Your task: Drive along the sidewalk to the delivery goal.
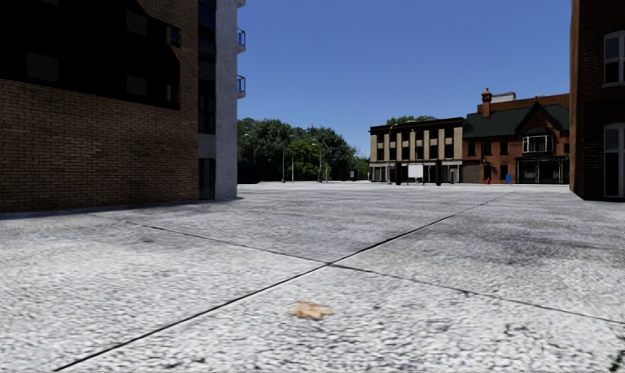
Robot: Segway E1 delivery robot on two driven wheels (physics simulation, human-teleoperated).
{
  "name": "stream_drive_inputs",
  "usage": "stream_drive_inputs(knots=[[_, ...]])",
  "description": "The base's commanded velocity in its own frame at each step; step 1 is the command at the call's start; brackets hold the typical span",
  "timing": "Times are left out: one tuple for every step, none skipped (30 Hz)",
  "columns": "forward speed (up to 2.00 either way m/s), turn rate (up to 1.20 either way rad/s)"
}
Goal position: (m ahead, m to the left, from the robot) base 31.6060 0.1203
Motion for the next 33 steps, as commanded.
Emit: stream_drive_inputs(knots=[[2.0,0.0],[2.0,0.0],[2.0,0.0],[2.0,0.0],[2.0,0.0],[2.0,0.0],[2.0,0.0],[2.0,0.0],[2.0,0.0],[2.0,0.0],[2.0,0.0],[2.0,0.0],[2.0,0.0],[2.0,0.0],[2.0,0.0],[2.0,0.0],[2.0,0.0],[2.0,0.0],[2.0,0.0],[2.0,0.0],[2.0,0.0],[2.0,0.0],[2.0,0.0],[2.0,0.0],[2.0,0.0],[2.0,0.0],[2.0,0.0],[2.0,0.0],[2.0,0.0],[2.0,0.0],[2.0,0.0],[2.0,0.0],[2.0,0.0]])
